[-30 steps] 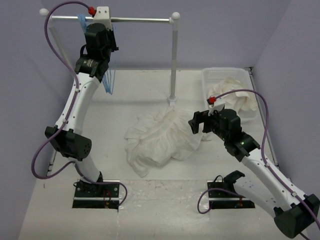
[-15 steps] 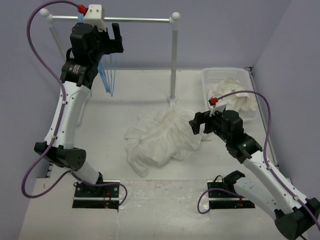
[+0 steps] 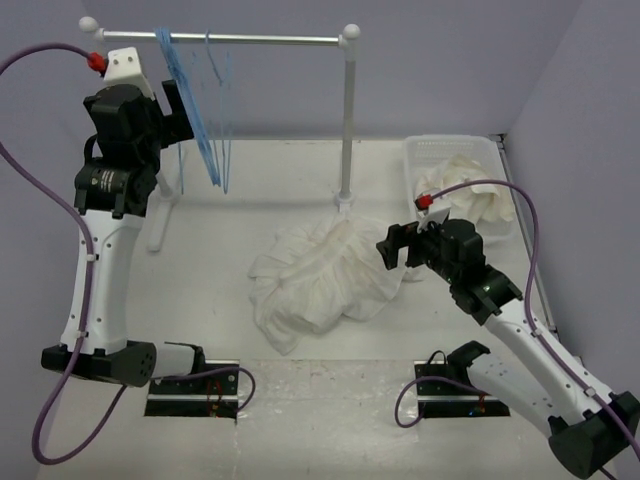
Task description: Remove the skirt from the hanger
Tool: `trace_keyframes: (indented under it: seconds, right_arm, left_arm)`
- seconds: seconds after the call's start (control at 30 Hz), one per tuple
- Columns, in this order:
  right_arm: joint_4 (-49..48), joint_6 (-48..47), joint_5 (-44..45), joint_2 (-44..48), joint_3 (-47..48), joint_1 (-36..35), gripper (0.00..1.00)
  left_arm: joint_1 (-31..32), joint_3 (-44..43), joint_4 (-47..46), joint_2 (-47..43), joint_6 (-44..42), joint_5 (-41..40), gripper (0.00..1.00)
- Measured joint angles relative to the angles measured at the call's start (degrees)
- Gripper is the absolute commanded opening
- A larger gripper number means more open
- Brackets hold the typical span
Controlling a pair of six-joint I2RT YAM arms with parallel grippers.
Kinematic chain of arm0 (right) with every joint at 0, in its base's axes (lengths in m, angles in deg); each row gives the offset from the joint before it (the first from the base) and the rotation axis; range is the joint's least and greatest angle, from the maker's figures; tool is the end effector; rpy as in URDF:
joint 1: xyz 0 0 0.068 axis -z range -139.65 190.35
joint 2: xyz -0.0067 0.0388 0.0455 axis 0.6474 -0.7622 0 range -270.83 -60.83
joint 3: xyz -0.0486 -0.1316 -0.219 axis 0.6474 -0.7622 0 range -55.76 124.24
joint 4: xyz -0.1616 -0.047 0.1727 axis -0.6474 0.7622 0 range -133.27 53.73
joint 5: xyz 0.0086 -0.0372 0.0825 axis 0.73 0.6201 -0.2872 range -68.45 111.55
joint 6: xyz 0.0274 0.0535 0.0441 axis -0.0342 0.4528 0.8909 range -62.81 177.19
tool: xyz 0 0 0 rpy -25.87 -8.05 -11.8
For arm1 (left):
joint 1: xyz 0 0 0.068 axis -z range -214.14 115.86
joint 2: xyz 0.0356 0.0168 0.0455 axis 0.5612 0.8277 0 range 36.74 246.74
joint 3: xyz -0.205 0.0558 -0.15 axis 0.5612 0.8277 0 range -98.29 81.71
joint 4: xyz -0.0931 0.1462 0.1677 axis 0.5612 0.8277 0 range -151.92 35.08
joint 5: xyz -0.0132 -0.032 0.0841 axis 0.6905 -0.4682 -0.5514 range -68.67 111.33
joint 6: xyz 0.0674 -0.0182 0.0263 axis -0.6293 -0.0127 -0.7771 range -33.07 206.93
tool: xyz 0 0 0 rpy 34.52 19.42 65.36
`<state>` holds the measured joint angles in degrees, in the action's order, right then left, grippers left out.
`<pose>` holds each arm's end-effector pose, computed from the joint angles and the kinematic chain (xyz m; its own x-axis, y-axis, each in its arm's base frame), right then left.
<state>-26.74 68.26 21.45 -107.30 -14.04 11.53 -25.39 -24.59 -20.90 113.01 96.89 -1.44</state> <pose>0.1768 0.0974 0.2871 -0.4050 -0.0037 -0.9143 -0.4134 0.8927 0.1795 0.2539 -0.0147 0.4956 -0.1449 -0.1391 -0.9796 -0.2642 0.9596 -0.0971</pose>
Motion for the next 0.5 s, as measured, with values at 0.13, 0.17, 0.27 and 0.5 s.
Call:
trace_keyframes:
  seconds: [0.13,0.17,0.27,0.5]
  right_arm:
    - [0.0,0.0,-0.9,-1.2,0.0,0.0,0.99]
    - [0.0,0.0,-1.0,-1.5,0.0,0.0,0.99]
    - [0.0,-0.2,-1.0,-2.4,0.0,0.0,0.99]
    - [0.0,-0.3,-0.9,-4.0,0.0,0.0,0.99]
  left_arm:
    - [-5.4,7.9,1.6,0.2,0.9,2.3,0.98]
    - [-6.1,9.6,1.7,0.3,1.0,3.4,0.97]
    - [-6.8,12.0,1.8,0.5,0.9,6.2,0.88]
    - [-8.1,12.2,0.3,1.8,0.8,8.8,0.75]
